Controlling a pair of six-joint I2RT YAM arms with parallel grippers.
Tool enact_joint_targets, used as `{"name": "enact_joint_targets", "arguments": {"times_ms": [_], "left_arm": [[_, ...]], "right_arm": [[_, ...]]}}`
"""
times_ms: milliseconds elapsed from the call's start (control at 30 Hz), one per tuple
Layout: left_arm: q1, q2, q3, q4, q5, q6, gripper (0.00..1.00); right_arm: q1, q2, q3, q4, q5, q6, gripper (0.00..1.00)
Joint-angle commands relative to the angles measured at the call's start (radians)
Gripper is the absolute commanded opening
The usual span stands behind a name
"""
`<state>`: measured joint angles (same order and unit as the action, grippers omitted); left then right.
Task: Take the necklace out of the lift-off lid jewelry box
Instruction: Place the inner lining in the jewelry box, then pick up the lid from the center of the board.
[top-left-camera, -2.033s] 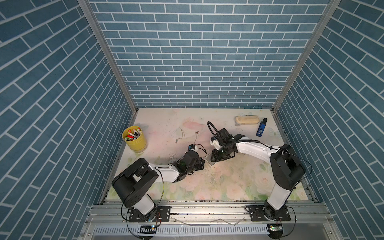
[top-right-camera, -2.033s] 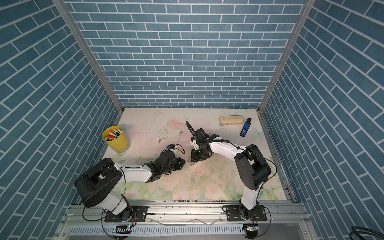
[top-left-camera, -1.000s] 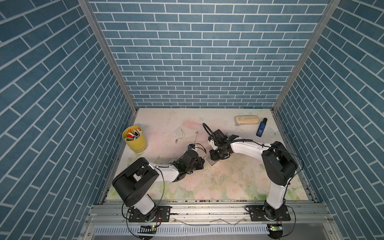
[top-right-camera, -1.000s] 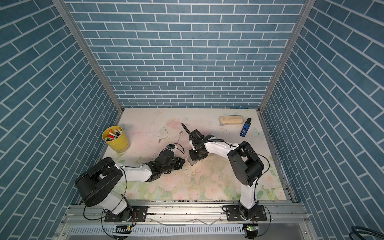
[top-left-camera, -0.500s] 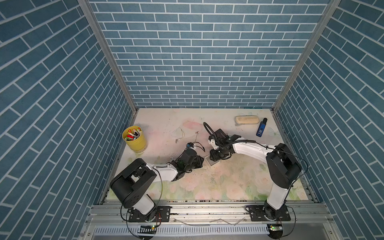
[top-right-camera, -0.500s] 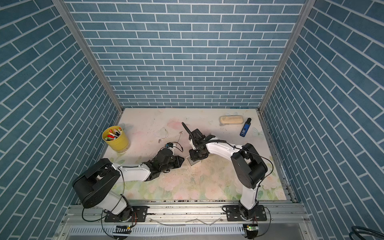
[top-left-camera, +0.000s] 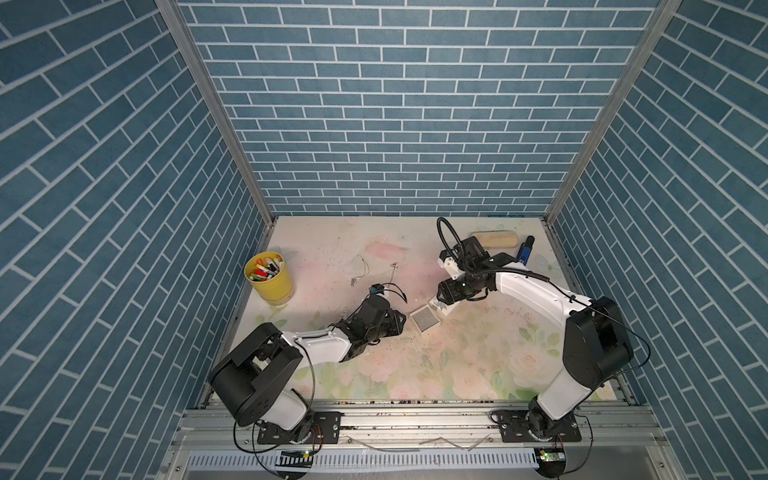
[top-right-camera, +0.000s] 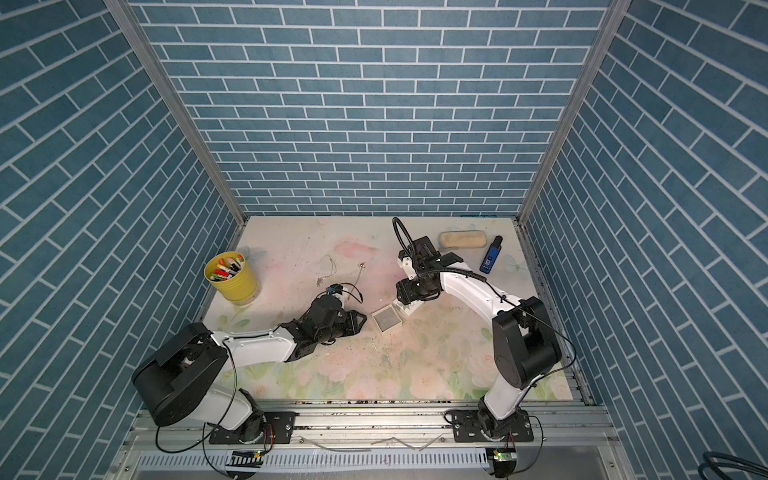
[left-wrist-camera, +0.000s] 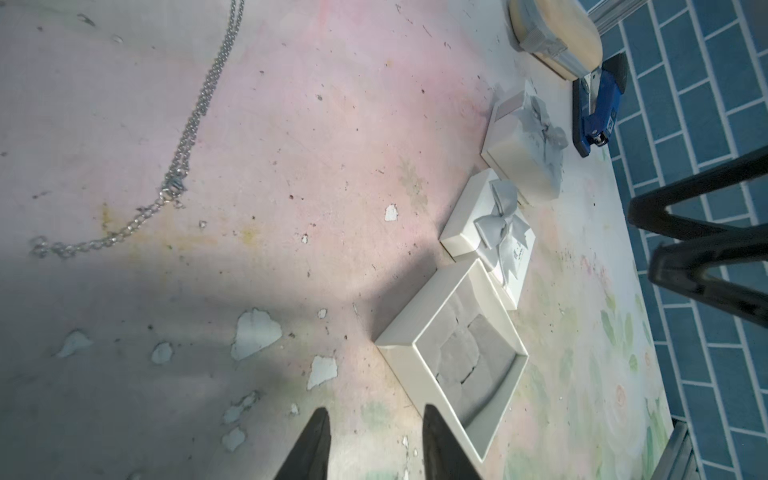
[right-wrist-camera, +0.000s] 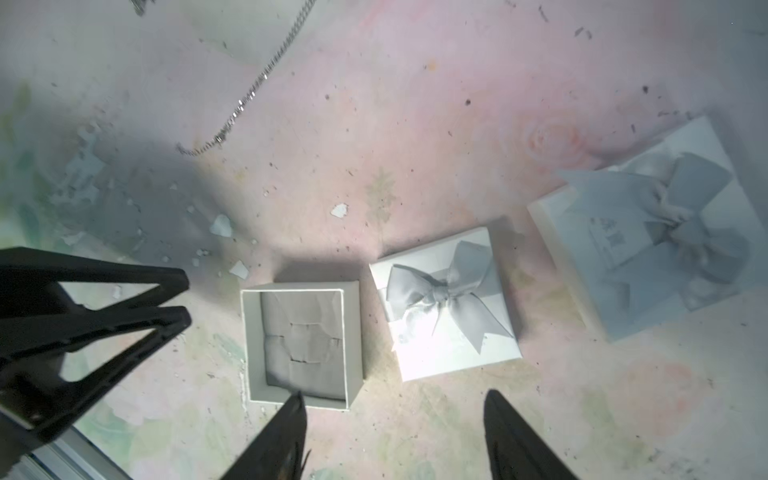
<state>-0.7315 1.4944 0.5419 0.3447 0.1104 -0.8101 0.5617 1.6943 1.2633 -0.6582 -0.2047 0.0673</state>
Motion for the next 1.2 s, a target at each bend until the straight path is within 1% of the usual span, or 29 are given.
{"name": "enact_joint_targets", "arguments": {"times_ms": [0,67,233,633,967,1167], "left_arm": [[0.004,-0.004,0.011,-0.042,0.005,0.019,0.41],[0.002,-0.01,0.009,-0.049,0.003,0.023,0.42],[0.003,-0.014,0.009,-0.06,0.005,0.029,0.43],[0.004,-0.005,0.013,-0.064,0.004,0.034,0.44],[0.004,-0.003,0.013,-0.065,0.003,0.035,0.45],[0.004,-0.003,0.015,-0.069,0.003,0.035,0.45]], "right_arm": [[-0.016,0.054,0.017,-0.052,-0.005,-0.142,0.71],[-0.027,0.087,0.029,-0.047,-0.021,-0.156,0.73],[-0.039,0.161,0.067,-0.041,-0.012,-0.172,0.75],[-0.04,0.253,0.132,-0.068,0.015,-0.242,0.77],[-0.039,0.299,0.164,-0.099,-0.018,-0.28,0.8],[-0.037,0.312,0.176,-0.109,-0.007,-0.28,0.8]]}}
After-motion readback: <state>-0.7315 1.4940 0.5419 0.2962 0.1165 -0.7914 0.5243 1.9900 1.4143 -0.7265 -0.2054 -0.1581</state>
